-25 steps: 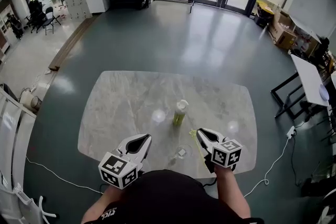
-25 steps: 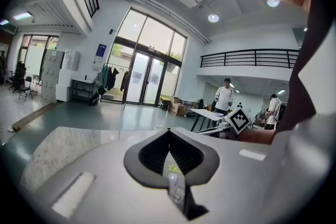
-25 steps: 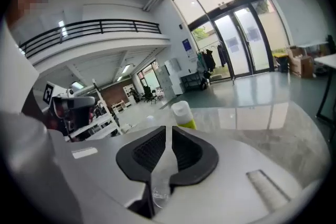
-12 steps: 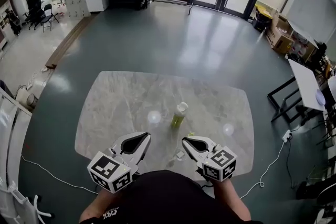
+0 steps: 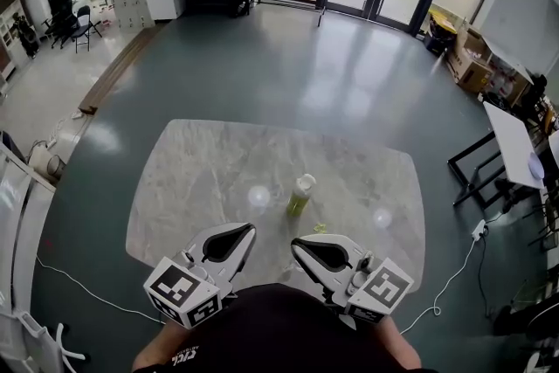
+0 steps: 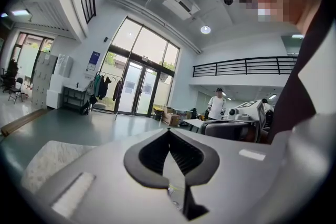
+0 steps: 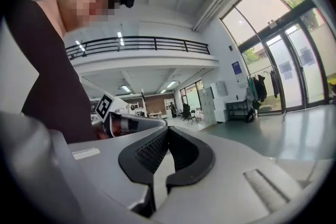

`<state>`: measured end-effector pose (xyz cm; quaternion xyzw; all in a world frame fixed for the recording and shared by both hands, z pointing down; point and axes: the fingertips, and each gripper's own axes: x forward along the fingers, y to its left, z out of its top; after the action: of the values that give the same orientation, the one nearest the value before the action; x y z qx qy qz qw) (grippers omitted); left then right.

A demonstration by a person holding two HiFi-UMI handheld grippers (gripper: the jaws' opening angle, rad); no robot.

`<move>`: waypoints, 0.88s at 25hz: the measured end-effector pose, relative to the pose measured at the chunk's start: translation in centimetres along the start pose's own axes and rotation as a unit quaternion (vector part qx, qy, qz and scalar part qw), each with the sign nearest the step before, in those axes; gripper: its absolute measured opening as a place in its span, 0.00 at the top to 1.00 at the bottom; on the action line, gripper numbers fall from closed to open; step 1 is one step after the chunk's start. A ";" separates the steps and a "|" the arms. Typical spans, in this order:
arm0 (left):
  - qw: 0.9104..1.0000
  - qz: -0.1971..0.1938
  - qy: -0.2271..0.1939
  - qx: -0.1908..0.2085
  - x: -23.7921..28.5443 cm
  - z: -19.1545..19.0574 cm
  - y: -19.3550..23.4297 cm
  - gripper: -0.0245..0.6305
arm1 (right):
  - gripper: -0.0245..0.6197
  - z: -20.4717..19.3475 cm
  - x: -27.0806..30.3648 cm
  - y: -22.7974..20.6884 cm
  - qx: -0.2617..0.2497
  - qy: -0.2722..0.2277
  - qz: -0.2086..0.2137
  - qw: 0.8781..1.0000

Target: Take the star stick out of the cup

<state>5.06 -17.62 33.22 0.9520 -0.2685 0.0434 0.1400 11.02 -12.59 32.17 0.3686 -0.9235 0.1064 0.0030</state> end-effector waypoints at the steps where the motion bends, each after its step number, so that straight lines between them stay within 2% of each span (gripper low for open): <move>1: 1.000 0.000 -0.002 0.003 0.0 0.2 0.0 0.96 | 0.94 0.5 0.0 0.4 0.001 -0.010 0.010 1.000; 3: 1.000 0.000 -0.005 0.008 0.0 0.7 -0.1 0.96 | 0.94 1.0 0.0 0.9 -0.011 -0.015 0.015 1.000; 7: 1.000 0.000 -0.003 0.009 0.2 0.6 0.0 0.96 | 0.94 0.6 0.1 0.4 -0.035 -0.006 -0.002 0.999; 22: 1.000 -0.015 0.011 0.001 0.4 -0.4 -0.2 0.96 | 0.94 -0.7 0.1 0.2 -0.019 0.014 -0.020 1.000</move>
<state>5.55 -17.53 33.60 0.9556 -0.2527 0.0517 0.1425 10.71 -12.39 32.84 0.3855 -0.9176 0.0942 0.0250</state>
